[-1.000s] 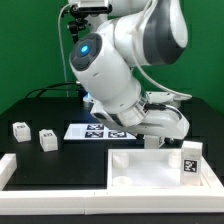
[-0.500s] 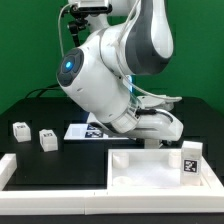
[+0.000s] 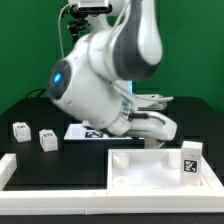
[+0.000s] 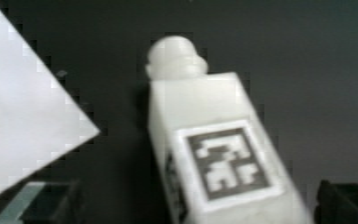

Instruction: Assemble square table

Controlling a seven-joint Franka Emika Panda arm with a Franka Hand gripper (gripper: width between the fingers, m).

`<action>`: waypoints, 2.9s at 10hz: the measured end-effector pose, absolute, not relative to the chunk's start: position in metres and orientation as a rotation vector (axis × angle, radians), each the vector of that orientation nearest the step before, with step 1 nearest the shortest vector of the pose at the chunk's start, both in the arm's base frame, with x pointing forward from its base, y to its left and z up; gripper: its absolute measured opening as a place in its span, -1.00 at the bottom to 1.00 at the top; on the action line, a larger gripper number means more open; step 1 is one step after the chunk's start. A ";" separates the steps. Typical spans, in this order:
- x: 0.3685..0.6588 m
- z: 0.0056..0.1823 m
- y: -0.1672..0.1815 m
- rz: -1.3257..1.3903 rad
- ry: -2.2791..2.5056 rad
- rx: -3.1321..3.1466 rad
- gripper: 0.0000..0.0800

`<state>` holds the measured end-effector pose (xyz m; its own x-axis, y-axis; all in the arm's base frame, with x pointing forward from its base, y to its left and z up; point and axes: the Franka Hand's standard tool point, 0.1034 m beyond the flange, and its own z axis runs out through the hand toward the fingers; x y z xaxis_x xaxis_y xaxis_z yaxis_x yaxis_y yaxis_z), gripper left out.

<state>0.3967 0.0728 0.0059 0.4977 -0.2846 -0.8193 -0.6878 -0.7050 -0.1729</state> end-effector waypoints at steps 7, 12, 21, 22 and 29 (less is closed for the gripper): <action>0.402 0.002 0.086 1.151 0.850 -2.237 0.31; 0.402 0.002 0.085 1.149 0.854 -2.235 -0.27; 0.440 0.098 0.058 1.011 0.733 -2.331 -0.27; 0.444 0.107 0.056 0.954 0.731 -2.362 -0.27; 0.522 0.145 0.028 0.397 0.606 -2.787 -0.27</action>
Offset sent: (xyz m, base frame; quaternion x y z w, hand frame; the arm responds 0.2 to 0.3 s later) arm 0.0068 0.0335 0.0027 -0.0141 0.0053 0.0245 0.9996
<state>0.5224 0.0277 0.1446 0.8756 -0.3648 -0.3167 -0.4363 -0.8787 -0.1940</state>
